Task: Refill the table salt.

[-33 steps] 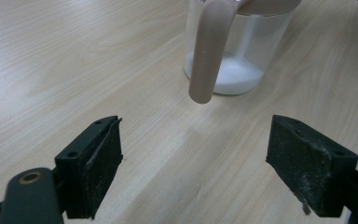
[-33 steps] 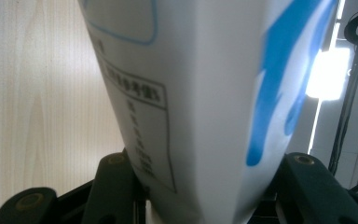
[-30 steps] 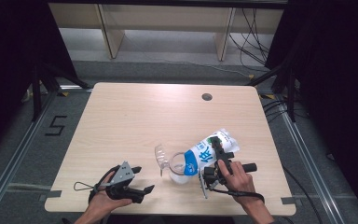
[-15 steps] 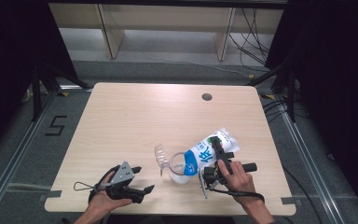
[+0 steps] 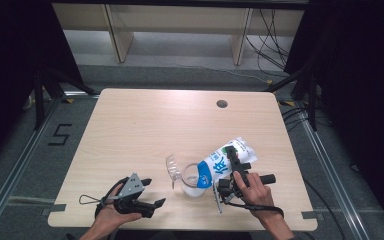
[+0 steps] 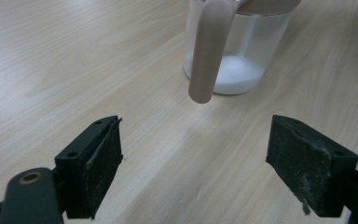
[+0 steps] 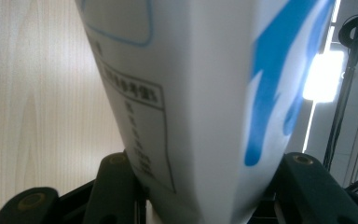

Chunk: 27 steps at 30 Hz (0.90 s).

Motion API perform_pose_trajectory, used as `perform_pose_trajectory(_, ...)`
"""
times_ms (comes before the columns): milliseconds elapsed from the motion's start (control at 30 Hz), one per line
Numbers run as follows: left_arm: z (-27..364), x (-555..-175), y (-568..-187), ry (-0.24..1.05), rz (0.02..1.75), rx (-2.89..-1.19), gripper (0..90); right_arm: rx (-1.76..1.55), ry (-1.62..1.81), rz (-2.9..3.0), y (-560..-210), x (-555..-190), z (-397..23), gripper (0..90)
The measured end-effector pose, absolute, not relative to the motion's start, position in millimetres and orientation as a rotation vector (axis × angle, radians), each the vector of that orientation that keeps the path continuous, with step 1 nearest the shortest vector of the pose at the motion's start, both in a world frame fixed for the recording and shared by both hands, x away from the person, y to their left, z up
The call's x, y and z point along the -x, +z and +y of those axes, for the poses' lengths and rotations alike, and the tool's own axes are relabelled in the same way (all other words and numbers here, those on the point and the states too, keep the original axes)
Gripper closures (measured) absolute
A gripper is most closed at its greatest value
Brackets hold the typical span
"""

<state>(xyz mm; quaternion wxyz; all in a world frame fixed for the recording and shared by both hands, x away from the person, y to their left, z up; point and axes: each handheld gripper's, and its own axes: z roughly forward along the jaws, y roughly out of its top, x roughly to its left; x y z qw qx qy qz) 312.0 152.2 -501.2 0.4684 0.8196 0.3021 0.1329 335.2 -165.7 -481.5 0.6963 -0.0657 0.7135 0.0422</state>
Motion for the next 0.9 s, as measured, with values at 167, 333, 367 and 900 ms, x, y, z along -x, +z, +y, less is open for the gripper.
perform_pose_trajectory(167, 152.1, -311.9, -501.2, 0.325, 0.740, -2.010, 17.3, 0.176, 0.089, 1.582, -480.2, -336.1, -165.3, 56.7)
perform_pose_trajectory(333, 151.9, -312.0, -501.6, 0.310, 0.747, -2.004, 17.3, 0.186, 0.085, 1.575, -479.8, -336.3, -165.4, 57.5)
perform_pose_trajectory(367, 151.9, -311.9, -501.6, 0.318, 0.746, -2.003, 17.3, 0.184, 0.085, 1.575, -479.9, -336.3, -165.4, 57.6)
perform_pose_trajectory(900, 152.0, -312.0, -501.4, 0.320, 0.745, -2.008, 17.3, 0.183, 0.090, 1.579, -480.4, -336.1, -165.8, 59.4)
